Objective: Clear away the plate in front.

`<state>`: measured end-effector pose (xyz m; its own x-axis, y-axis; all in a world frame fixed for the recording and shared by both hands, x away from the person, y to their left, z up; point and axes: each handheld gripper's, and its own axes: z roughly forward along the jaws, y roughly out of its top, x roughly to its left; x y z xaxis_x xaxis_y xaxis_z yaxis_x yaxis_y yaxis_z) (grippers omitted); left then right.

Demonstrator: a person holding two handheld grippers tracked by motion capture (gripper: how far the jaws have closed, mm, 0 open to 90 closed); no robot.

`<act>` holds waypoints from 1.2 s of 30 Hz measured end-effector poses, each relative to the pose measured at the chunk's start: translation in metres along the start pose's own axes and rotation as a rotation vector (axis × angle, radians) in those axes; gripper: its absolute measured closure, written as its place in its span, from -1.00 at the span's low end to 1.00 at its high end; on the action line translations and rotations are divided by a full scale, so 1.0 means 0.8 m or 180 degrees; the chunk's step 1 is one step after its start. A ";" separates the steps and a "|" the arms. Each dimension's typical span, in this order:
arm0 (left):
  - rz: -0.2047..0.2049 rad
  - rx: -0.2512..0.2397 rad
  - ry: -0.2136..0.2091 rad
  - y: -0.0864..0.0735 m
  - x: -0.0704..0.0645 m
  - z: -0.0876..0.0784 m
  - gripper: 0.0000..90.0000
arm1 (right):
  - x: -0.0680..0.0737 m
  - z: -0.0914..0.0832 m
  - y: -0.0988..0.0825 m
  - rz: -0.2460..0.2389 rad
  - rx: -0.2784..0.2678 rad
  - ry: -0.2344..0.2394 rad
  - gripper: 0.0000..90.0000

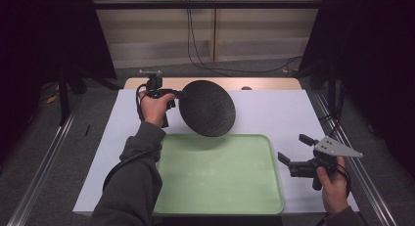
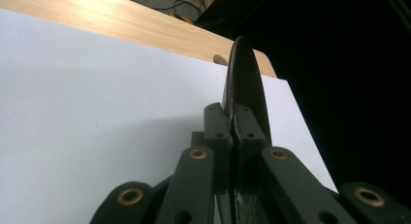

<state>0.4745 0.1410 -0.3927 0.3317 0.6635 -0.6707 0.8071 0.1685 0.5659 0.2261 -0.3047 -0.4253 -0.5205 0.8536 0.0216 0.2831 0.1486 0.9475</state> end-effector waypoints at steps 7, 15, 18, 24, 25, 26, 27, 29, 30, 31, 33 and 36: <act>0.0070 0.0055 -0.0039 -0.005 0.000 -0.017 0.93 | 0.001 0.001 0.000 -0.0035 -0.0011 -0.0001 -1.00; 0.0061 0.0134 -0.0083 -0.013 0.001 -0.032 0.94 | 0.002 0.002 0.000 -0.0034 0.0002 -0.0008 -1.00; 0.0069 0.0158 -0.0089 -0.016 0.001 -0.036 0.94 | 0.002 0.003 -0.001 -0.0047 0.0002 -0.0007 -1.00; 0.0086 0.0214 -0.0120 -0.021 -0.001 -0.044 0.94 | 0.002 0.004 -0.001 -0.0044 0.0027 -0.0006 -1.00; 0.0113 0.0241 -0.0130 -0.024 -0.002 -0.046 0.93 | 0.002 0.004 -0.001 -0.0046 0.0027 -0.0002 -1.00; 0.0113 0.0241 -0.0130 -0.024 -0.002 -0.046 0.94 | 0.002 0.004 -0.001 -0.0046 0.0027 -0.0002 -1.00; 0.0124 0.0253 -0.0152 -0.027 -0.002 -0.048 0.93 | 0.003 0.004 -0.001 -0.0043 0.0034 0.0008 -1.00; 0.0131 0.0272 -0.0172 -0.030 -0.001 -0.050 0.94 | 0.003 0.004 -0.001 -0.0043 0.0037 0.0014 -1.00; 0.0131 0.0272 -0.0172 -0.030 -0.001 -0.050 0.94 | 0.003 0.004 -0.001 -0.0049 0.0037 0.0025 -1.00; 0.0147 0.0305 -0.0183 -0.033 -0.001 -0.051 0.94 | 0.003 0.004 -0.001 -0.0039 0.0040 0.0024 -1.00; 0.0168 0.0345 -0.0167 -0.035 -0.002 -0.051 0.94 | 0.003 0.004 -0.001 -0.0039 0.0042 0.0019 -1.00; 0.0199 0.0400 -0.0185 -0.039 -0.005 -0.053 0.93 | 0.003 0.004 -0.001 -0.0045 0.0040 0.0019 -1.00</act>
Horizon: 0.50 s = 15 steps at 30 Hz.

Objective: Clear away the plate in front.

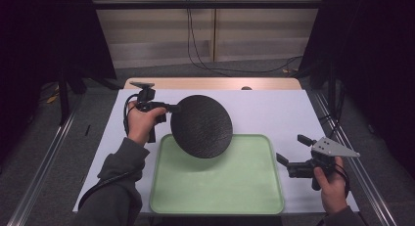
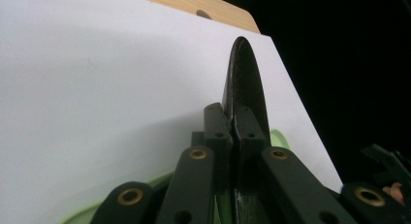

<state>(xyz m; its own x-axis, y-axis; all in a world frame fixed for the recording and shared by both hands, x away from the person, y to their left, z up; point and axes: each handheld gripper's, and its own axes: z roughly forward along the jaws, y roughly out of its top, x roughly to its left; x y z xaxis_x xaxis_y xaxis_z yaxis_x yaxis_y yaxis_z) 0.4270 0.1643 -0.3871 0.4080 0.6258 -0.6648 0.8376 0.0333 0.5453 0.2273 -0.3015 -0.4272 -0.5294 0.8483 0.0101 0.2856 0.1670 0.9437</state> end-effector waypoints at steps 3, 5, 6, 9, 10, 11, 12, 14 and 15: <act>0.0025 0.0016 -0.0015 -0.002 -0.001 -0.001 0.93 | 0.000 0.000 0.000 -0.0014 -0.0002 0.0018 -1.00; 0.0024 0.0035 -0.0040 -0.005 -0.003 -0.002 0.93 | 0.000 0.000 0.000 -0.0016 -0.0001 0.0023 -1.00; 0.0036 0.0059 -0.0053 -0.007 -0.004 -0.004 0.94 | 0.000 0.000 0.000 -0.0022 0.0001 0.0018 -1.00; 0.0066 0.0088 -0.0071 -0.010 -0.007 -0.005 0.93 | 0.000 0.000 0.000 -0.0008 0.0000 0.0014 -1.00; 0.0072 0.0088 -0.0092 -0.011 -0.009 -0.005 0.93 | 0.000 0.000 0.000 -0.0007 -0.0001 0.0022 -1.00; 0.0076 0.0104 -0.0104 -0.012 -0.010 -0.006 0.93 | 0.000 0.000 0.000 -0.0011 -0.0003 0.0032 -1.00; 0.0076 0.0104 -0.0104 -0.012 -0.010 -0.006 0.93 | 0.000 0.000 0.000 -0.0017 -0.0002 0.0033 -1.00; 0.0095 0.0111 -0.0135 -0.014 -0.011 -0.006 0.93 | 0.001 0.000 0.000 -0.0021 0.0008 0.0011 -1.00; 0.0080 0.0130 -0.0173 -0.017 -0.013 -0.007 0.94 | 0.001 0.000 0.000 -0.0018 0.0008 0.0016 -1.00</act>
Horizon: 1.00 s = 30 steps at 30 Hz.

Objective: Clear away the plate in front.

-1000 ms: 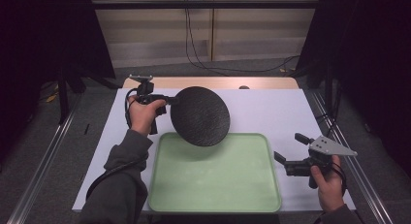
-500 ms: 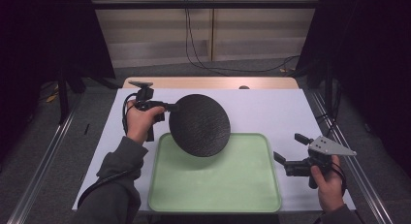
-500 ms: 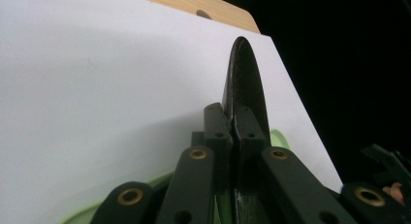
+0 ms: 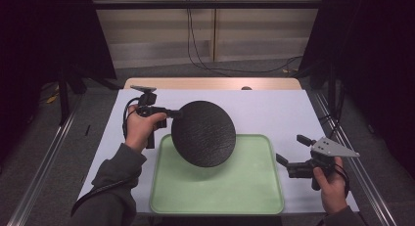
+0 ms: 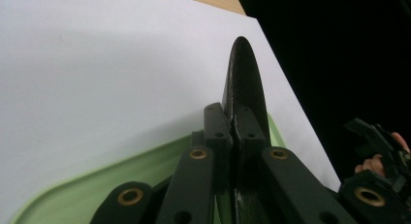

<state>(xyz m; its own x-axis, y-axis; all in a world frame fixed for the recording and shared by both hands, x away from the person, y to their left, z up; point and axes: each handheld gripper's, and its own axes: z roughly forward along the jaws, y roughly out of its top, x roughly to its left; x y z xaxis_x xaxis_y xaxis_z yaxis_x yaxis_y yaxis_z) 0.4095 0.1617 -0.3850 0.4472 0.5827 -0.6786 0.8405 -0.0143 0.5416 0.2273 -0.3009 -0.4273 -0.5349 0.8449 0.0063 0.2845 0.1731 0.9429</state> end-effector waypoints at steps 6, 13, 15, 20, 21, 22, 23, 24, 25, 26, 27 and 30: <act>0.0053 0.0052 -0.0049 -0.008 -0.001 0.000 0.93 | 0.000 0.000 0.000 -0.0005 0.0008 -0.0006 -1.00; 0.0061 0.0105 -0.0108 -0.017 -0.006 0.003 0.93 | 0.001 0.002 -0.001 -0.0015 0.0015 -0.0012 -1.00; 0.0067 0.0134 -0.0139 -0.022 -0.009 0.005 0.93 | 0.001 0.001 -0.001 -0.0016 0.0013 -0.0015 -1.00; 0.0070 0.0169 -0.0211 -0.031 -0.011 0.010 0.92 | 0.001 0.000 -0.001 -0.0015 0.0021 -0.0003 -1.00; 0.0070 0.0169 -0.0211 -0.031 -0.011 0.010 0.92 | 0.001 0.000 -0.001 -0.0015 0.0021 -0.0003 -1.00; 0.0060 0.0183 -0.0242 -0.034 -0.011 0.012 0.92 | 0.001 0.001 -0.001 -0.0012 0.0017 -0.0004 -1.00; 0.0060 0.0183 -0.0242 -0.034 -0.011 0.012 0.92 | 0.001 0.001 -0.001 -0.0012 0.0017 -0.0004 -1.00; 0.0075 0.0198 -0.0256 -0.037 -0.011 0.014 0.92 | 0.001 0.000 -0.001 -0.0007 0.0021 -0.0014 -1.00; 0.0075 0.0198 -0.0256 -0.037 -0.011 0.014 0.92 | 0.000 0.000 -0.002 -0.0006 0.0018 -0.0007 -1.00; 0.0073 0.0227 -0.0265 -0.040 -0.013 0.015 0.92 | 0.000 0.000 -0.001 0.0001 0.0022 -0.0007 -1.00; 0.0073 0.0227 -0.0265 -0.040 -0.013 0.015 0.92 | 0.000 0.000 -0.001 0.0001 0.0022 -0.0007 -1.00; 0.0065 0.0254 -0.0292 -0.046 -0.017 0.018 0.92 | 0.000 0.001 -0.002 -0.0011 0.0018 -0.0011 -1.00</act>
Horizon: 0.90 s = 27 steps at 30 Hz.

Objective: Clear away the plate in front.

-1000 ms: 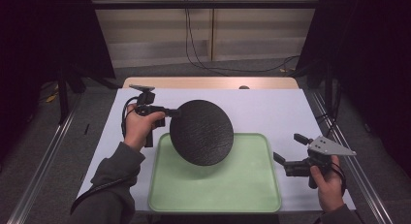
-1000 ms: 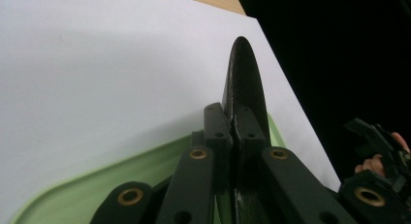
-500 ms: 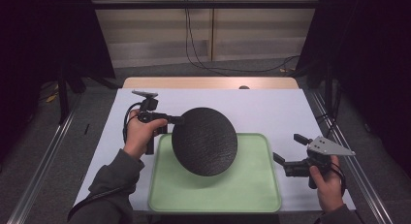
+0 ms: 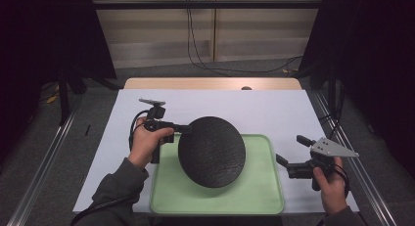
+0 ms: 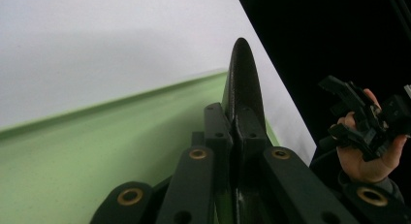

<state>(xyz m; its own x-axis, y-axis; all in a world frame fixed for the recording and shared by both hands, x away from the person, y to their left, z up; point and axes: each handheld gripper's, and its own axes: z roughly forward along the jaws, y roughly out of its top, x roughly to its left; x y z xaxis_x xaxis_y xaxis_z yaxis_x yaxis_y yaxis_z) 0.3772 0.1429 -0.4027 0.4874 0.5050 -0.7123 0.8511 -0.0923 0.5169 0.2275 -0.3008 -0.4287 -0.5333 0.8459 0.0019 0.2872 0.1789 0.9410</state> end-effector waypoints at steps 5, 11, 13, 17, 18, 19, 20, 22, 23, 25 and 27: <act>0.0004 0.0025 -0.0055 -0.007 -0.003 0.003 0.92 | 0.001 0.000 0.000 0.0008 0.0006 0.0028 -1.00; 0.0061 0.0093 -0.0067 -0.014 -0.004 0.010 0.92 | 0.001 0.000 0.000 0.0007 0.0000 0.0017 -1.00; 0.0044 0.0108 -0.0104 -0.016 -0.004 0.013 0.92 | 0.001 0.000 0.000 0.0011 0.0002 0.0018 -1.00; 0.0013 0.0126 -0.0134 -0.020 -0.006 0.017 0.92 | 0.001 0.000 0.000 0.0003 0.0001 0.0020 -1.00; 0.0013 0.0126 -0.0134 -0.020 -0.006 0.017 0.92 | 0.001 0.000 0.000 0.0003 0.0001 0.0020 -1.00; 0.0025 0.0145 -0.0140 -0.021 -0.006 0.018 0.92 | 0.001 0.000 0.000 0.0004 0.0001 0.0021 -1.00; 0.0080 0.0161 -0.0113 -0.022 -0.006 0.019 0.92 | 0.001 0.000 0.000 0.0005 0.0004 0.0012 -1.00; 0.0063 0.0175 -0.0123 -0.023 -0.006 0.020 0.92 | 0.001 0.000 0.000 0.0002 0.0001 0.0015 -1.00; 0.0079 0.0186 -0.0114 -0.023 -0.007 0.020 0.92 | 0.000 0.000 0.000 -0.0003 -0.0001 0.0003 -1.00; 0.0061 0.0183 -0.0119 -0.024 -0.008 0.021 0.92 | 0.000 -0.001 0.000 0.0000 0.0001 0.0011 -1.00; 0.0073 0.0186 -0.0112 -0.025 -0.008 0.021 0.92 | 0.000 -0.001 0.000 0.0000 0.0000 0.0008 -1.00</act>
<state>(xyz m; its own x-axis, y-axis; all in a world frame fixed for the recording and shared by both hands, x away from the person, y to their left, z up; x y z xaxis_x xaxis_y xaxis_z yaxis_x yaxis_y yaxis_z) 0.3607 0.1271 -0.4166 0.5127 0.4718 -0.7174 0.8490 -0.1540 0.5055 0.2270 -0.3008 -0.4284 -0.5353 0.8446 0.0028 0.2873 0.1789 0.9410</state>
